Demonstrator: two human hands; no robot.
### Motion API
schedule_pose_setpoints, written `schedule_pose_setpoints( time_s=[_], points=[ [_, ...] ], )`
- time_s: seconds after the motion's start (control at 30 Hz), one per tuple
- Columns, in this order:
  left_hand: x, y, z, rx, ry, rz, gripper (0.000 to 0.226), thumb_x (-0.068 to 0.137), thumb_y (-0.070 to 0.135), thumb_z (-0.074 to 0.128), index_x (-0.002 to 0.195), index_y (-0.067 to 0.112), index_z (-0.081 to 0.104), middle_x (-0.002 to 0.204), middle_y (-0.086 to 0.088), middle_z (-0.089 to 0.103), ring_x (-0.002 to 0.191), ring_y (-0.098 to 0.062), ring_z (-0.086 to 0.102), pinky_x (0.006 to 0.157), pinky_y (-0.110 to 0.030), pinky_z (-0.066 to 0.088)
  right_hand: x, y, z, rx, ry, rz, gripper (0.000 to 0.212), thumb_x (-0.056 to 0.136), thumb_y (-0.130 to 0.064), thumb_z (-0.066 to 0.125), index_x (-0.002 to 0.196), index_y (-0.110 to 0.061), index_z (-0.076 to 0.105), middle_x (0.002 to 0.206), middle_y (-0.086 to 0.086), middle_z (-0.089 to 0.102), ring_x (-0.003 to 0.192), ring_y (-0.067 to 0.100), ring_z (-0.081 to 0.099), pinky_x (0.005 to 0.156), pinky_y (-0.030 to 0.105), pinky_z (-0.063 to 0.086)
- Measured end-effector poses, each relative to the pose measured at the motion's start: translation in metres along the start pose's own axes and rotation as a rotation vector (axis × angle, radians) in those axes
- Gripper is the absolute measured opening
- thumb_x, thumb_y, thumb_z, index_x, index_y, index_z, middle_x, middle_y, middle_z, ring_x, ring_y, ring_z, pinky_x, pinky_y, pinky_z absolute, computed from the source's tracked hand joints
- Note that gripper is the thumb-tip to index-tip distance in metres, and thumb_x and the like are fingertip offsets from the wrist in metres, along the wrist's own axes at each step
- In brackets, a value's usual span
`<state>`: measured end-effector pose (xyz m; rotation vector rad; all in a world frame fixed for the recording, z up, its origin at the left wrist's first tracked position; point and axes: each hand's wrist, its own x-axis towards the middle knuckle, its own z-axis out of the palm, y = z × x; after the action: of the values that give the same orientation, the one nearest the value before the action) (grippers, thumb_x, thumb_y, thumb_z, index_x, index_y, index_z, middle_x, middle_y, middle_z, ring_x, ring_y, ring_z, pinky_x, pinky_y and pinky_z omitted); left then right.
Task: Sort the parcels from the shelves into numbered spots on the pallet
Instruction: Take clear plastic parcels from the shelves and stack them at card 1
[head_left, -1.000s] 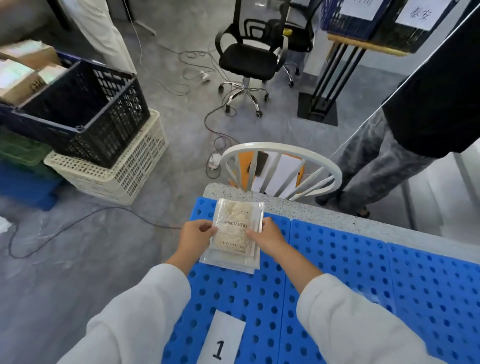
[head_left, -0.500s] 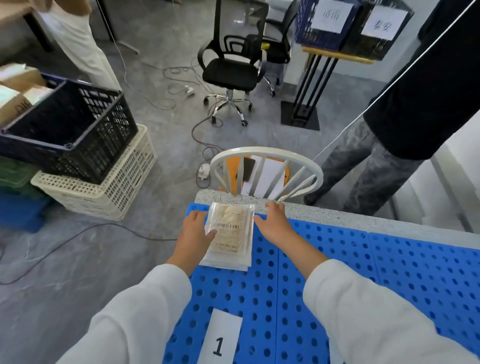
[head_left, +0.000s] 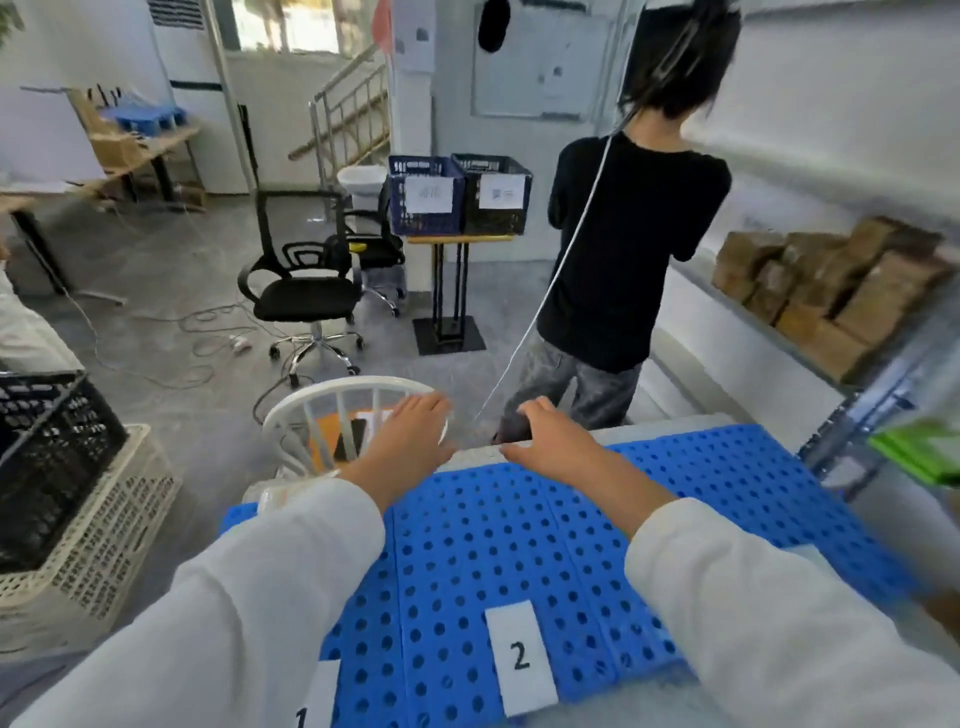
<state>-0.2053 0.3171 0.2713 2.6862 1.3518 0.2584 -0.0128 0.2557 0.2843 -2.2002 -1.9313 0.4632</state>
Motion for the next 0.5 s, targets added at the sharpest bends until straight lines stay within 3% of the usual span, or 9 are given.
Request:
schedule_pose_setpoints(
  time_s=[0.2,0.3,0.43,0.5],
  points=[
    [0.009,0.186,-0.009,-0.008,-0.017,0.332,0.068,0.091,0.042,0.057,0.147,0.015,0.031,0.152,-0.001,0.031,0.14,-0.021,0.03,0.114,-0.032,0.024,-0.138,0.128,-0.061,-0.046,0.131,0.191,0.071,0.09,-0.058,0.051,0.14,-0.012,0.034,0.144,0.004,0.034,0.118,0.023,0.049,0.088,0.038,0.047],
    [-0.002,0.285,-0.002,0.007,-0.036,0.54,0.067,0.093,0.042,0.054,0.148,0.013,0.029,0.153,-0.002,0.031,0.139,-0.019,0.031,0.113,-0.03,0.026,-0.222,0.196,-0.075,-0.032,0.178,0.328,0.078,0.09,-0.059,0.049,0.147,-0.011,0.027,0.152,0.004,0.026,0.129,0.024,0.043,0.099,0.039,0.044],
    [-0.024,0.395,0.01,-0.003,-0.056,0.748,0.066,0.095,0.043,0.052,0.149,0.015,0.029,0.153,0.0,0.031,0.139,-0.018,0.031,0.113,-0.03,0.028,-0.347,0.273,-0.073,0.002,0.208,0.548,0.061,0.086,-0.058,0.051,0.128,-0.016,0.039,0.127,0.002,0.036,0.124,0.027,0.047,0.092,0.041,0.046],
    [-0.039,0.442,0.018,-0.013,-0.075,0.836,0.065,0.095,0.043,0.052,0.149,0.015,0.03,0.153,0.001,0.032,0.14,-0.017,0.03,0.114,-0.029,0.026,-0.408,0.297,-0.07,0.021,0.269,0.674,0.069,0.085,-0.058,0.052,0.136,-0.013,0.036,0.134,0.003,0.037,0.121,0.025,0.047,0.091,0.039,0.046]
  ],
)
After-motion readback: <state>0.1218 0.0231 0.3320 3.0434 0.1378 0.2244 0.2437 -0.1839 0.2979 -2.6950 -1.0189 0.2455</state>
